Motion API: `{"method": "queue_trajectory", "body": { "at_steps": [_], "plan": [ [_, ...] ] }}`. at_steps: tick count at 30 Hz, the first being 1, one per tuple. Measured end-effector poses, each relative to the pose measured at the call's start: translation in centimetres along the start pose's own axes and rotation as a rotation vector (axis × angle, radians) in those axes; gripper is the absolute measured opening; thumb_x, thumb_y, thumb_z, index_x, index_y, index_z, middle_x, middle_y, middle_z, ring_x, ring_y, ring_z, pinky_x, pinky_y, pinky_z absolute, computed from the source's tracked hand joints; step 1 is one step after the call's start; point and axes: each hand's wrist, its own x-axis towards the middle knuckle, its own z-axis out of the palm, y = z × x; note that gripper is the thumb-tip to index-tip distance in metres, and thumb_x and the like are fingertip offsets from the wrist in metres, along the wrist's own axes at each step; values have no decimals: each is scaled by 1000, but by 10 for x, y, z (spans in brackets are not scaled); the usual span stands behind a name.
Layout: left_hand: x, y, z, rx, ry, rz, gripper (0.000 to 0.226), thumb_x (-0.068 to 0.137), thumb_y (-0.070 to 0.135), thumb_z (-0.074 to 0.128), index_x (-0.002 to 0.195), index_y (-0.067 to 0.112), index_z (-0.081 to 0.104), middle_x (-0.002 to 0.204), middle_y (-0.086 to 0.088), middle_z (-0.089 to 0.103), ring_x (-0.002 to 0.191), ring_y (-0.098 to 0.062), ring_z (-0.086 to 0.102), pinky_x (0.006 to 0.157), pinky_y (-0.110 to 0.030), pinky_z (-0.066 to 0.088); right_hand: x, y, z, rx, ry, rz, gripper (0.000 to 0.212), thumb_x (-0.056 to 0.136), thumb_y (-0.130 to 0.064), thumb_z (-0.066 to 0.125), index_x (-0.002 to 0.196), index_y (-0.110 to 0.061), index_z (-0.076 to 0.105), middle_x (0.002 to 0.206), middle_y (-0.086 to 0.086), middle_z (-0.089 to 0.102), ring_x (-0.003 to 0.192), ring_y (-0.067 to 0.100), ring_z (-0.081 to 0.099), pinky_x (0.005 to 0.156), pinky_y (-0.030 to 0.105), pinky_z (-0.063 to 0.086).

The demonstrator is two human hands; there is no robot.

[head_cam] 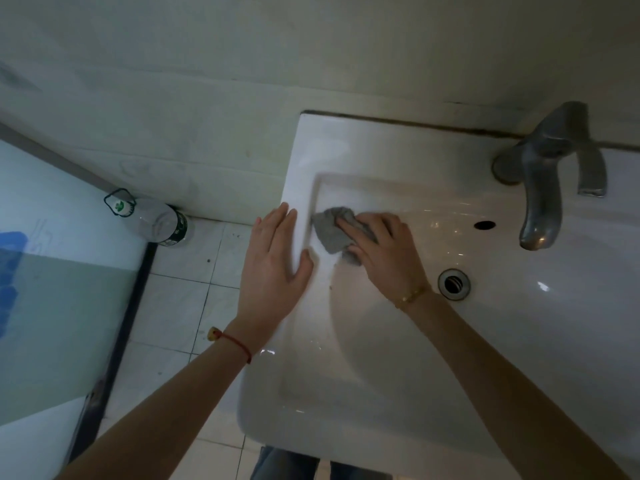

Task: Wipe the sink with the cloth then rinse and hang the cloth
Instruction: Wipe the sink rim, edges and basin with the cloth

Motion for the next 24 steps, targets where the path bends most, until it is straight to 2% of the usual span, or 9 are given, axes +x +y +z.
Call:
{"method": "queue_trajectory", "body": {
  "at_steps": [4,7,10,13,16,19,24],
  "plan": [
    [-1,0,1,-16,14,0,56,95,23,59,145,4,42,153,-9,40,145,-20,32,125,-32,14,13,6,-2,-48,-75,68,45,93,-28,40,135,-21,55,123,9,57,107,29,41,82,41,43],
    [0,-3,2,-22,23,4,56,94,22,60,144,3,44,152,-9,41,143,-21,35,125,-33,15,44,-2,6,-76,-30,171,43,93,-31,43,133,-20,56,121,10,57,107,31,41,80,41,45],
    [0,-5,3,-31,24,13,57,94,23,59,144,3,44,152,-10,41,144,-21,35,125,-37,17,10,-10,4,-33,-4,34,45,94,-28,54,137,-19,52,120,6,54,104,29,45,84,39,42],
    [1,-6,4,-25,23,17,56,94,24,59,144,2,43,152,-10,41,144,-21,34,125,-37,17,-10,3,-5,-43,-48,-84,49,89,-22,62,137,-21,53,121,6,55,105,31,47,82,40,42],
    [1,-5,4,-36,39,16,56,93,21,60,143,2,45,151,-11,43,143,-22,35,124,-38,19,30,15,3,-102,-39,44,49,85,-17,63,133,-21,56,122,9,54,108,34,44,80,43,43],
    [1,-6,4,-34,31,22,56,93,22,59,143,1,45,151,-11,43,143,-23,37,125,-37,17,36,-1,9,-62,2,148,43,91,-26,52,133,-19,56,122,10,56,109,32,42,81,43,43],
    [0,-6,4,-32,27,22,56,94,22,59,143,1,44,151,-12,42,144,-23,35,125,-36,15,-8,3,1,-18,-44,-89,48,87,-22,64,134,-18,56,122,7,52,104,30,44,82,40,44]
  ]
}}
